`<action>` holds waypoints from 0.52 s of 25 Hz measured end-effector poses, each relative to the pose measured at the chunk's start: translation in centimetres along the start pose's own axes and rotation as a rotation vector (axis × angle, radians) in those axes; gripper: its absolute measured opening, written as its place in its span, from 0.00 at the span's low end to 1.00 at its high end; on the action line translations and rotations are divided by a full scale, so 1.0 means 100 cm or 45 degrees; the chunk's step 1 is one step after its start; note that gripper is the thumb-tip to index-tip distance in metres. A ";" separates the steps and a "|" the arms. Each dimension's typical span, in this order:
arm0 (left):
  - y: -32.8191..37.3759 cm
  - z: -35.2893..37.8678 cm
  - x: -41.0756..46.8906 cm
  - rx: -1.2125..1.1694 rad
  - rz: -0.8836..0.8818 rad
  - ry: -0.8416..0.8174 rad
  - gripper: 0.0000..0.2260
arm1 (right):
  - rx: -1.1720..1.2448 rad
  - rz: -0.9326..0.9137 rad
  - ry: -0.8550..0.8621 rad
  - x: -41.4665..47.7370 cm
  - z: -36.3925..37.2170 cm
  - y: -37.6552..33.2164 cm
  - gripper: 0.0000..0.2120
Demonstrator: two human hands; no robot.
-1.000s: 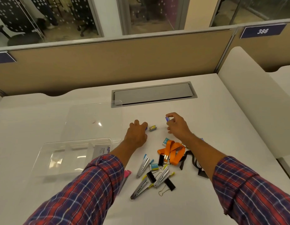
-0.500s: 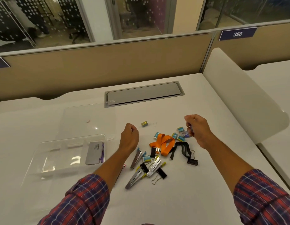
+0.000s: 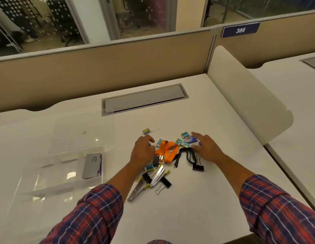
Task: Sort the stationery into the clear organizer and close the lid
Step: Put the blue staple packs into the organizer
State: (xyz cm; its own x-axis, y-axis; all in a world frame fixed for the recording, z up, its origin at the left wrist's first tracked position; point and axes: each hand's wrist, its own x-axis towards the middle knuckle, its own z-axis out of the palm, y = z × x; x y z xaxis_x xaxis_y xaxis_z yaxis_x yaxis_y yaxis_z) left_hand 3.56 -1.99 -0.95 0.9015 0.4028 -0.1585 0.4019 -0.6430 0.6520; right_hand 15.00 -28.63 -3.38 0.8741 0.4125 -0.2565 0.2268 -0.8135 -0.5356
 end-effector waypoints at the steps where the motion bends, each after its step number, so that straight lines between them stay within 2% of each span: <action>1: -0.003 -0.003 0.002 0.016 0.003 -0.029 0.08 | -0.067 -0.006 -0.017 0.000 0.002 0.000 0.27; 3: -0.011 -0.013 0.004 0.057 0.025 -0.078 0.08 | -0.131 -0.033 0.023 0.002 0.003 0.002 0.23; 6: -0.029 -0.025 -0.001 0.082 0.052 -0.082 0.06 | -0.035 -0.057 0.109 0.000 0.007 0.009 0.15; 13: -0.054 -0.032 -0.034 0.098 0.080 -0.054 0.07 | 0.241 -0.008 0.296 -0.010 0.014 0.019 0.12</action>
State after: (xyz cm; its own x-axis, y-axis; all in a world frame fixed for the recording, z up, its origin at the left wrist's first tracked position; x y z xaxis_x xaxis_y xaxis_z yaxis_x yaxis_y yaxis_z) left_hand -2.16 2.15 -1.55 0.9306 0.3333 -0.1515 0.3542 -0.7147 0.6031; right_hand 14.00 -30.02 -5.33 0.9527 0.2948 -0.0735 0.1675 -0.7115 -0.6824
